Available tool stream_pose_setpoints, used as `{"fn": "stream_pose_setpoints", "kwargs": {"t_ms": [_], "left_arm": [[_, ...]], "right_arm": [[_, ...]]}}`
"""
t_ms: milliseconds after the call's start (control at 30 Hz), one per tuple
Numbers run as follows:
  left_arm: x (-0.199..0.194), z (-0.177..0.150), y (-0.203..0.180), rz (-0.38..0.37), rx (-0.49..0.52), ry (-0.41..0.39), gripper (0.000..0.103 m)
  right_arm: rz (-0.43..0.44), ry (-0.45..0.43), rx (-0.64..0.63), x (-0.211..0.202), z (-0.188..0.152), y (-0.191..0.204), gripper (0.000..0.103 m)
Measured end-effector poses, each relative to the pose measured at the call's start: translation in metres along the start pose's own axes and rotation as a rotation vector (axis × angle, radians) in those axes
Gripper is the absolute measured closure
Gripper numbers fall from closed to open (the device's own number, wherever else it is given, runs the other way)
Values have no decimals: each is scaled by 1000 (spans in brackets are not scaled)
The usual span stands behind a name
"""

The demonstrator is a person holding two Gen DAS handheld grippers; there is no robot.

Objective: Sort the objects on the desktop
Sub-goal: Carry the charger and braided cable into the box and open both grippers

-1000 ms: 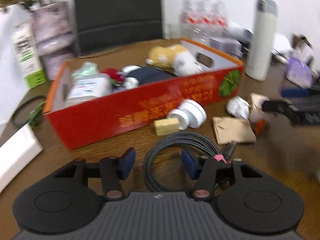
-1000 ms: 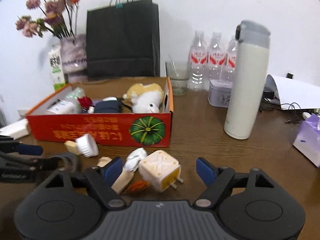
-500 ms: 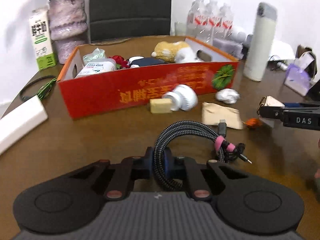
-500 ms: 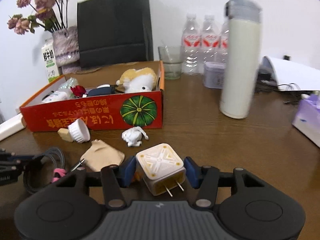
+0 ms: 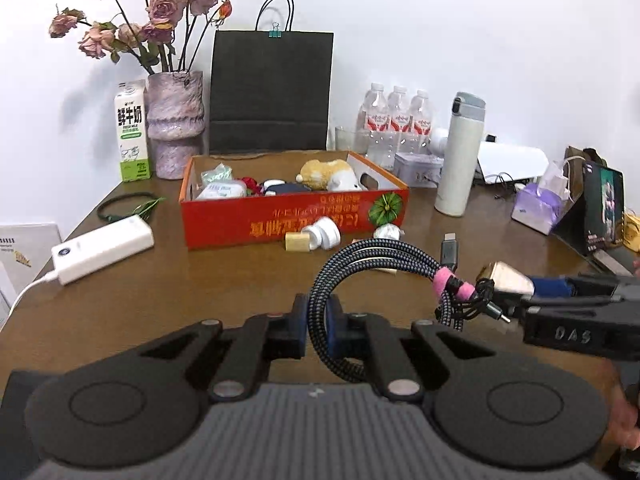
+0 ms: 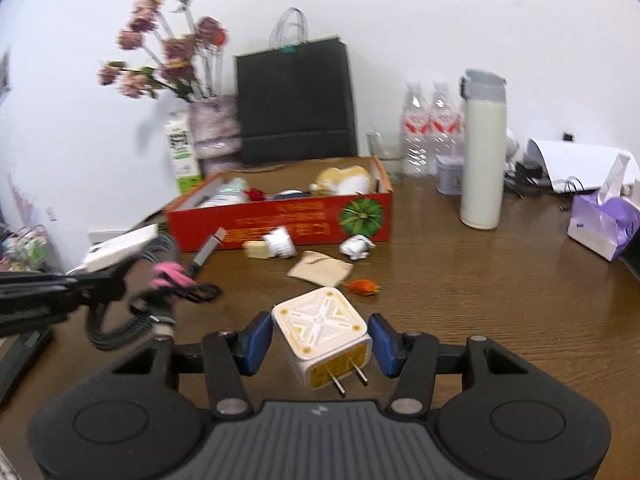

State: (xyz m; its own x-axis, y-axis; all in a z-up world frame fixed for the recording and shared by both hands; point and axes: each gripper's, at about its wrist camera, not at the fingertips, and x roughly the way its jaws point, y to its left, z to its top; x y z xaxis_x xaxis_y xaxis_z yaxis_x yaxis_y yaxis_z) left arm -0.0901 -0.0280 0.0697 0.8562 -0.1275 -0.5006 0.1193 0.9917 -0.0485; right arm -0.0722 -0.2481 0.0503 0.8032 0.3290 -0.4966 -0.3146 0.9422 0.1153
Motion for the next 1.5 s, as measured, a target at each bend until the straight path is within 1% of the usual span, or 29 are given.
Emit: {"fn": "stream_pose_setpoints", "kwargs": {"t_ms": [100, 200, 233, 333, 433, 500, 533, 567, 633, 667, 733, 833, 900, 933, 1033, 1100, 1133, 1200, 1233, 1267, 1333, 1433, 1467, 1500], "left_arm": [[-9, -5, 5, -6, -14, 5, 93], [-10, 3, 18, 28, -41, -15, 93], [-8, 11, 21, 36, -37, -27, 93], [14, 55, 37, 38, 5, -61, 93], [54, 105, 51, 73, 50, -55, 93], [90, 138, 61, 64, 67, -21, 93], [108, 152, 64, 67, 70, -14, 93], [129, 166, 66, 68, 94, 11, 93], [167, 184, 70, 56, 101, 62, 93], [189, 191, 72, 60, 112, 95, 93], [224, 193, 75, 70, 118, 159, 93], [267, 181, 78, 95, 148, 227, 92], [282, 171, 84, 110, 142, 246, 91], [288, 166, 85, 103, 141, 258, 91], [298, 158, 89, 97, 150, 270, 91], [298, 157, 90, 85, 160, 260, 91], [300, 158, 92, 80, 157, 264, 90], [300, 161, 96, 62, 133, 275, 89], [299, 162, 97, 54, 122, 279, 89], [298, 165, 98, 49, 116, 281, 89], [294, 172, 98, 50, 104, 276, 86], [281, 189, 97, 45, 97, 250, 80], [275, 197, 97, 50, 94, 238, 75], [269, 203, 96, 50, 88, 231, 67]], "right_arm": [[4, -22, -14, -19, -2, 5, 51], [-2, -35, 9, -27, 6, 1, 51], [-7, -44, 10, -28, 11, 0, 51], [-16, -83, 0, -20, 38, -4, 51], [-13, -118, -13, 5, 82, -6, 51], [4, -122, -2, 30, 116, -9, 51], [13, -107, 16, 48, 136, -12, 51], [17, -90, 36, 65, 150, -14, 51], [24, -54, 68, 107, 180, -20, 51], [16, -13, 87, 131, 192, -24, 51], [-19, 81, 122, 183, 210, -32, 51], [-90, 201, 141, 245, 215, -38, 51], [-119, 259, 140, 274, 207, -40, 51], [-133, 280, 133, 286, 203, -40, 51], [-163, 333, 107, 309, 190, -40, 51], [-174, 365, 90, 318, 184, -38, 51], [-177, 360, 65, 319, 181, -36, 59], [-190, 371, 42, 321, 178, -33, 59], [-171, 376, 50, 320, 178, -33, 59], [-158, 375, 54, 319, 180, -34, 58], [-165, 357, 47, 314, 188, -32, 58], [-165, 321, 41, 302, 207, -30, 56], [-163, 308, 38, 297, 214, -29, 55], [-163, 295, 31, 291, 222, -27, 53]]}}
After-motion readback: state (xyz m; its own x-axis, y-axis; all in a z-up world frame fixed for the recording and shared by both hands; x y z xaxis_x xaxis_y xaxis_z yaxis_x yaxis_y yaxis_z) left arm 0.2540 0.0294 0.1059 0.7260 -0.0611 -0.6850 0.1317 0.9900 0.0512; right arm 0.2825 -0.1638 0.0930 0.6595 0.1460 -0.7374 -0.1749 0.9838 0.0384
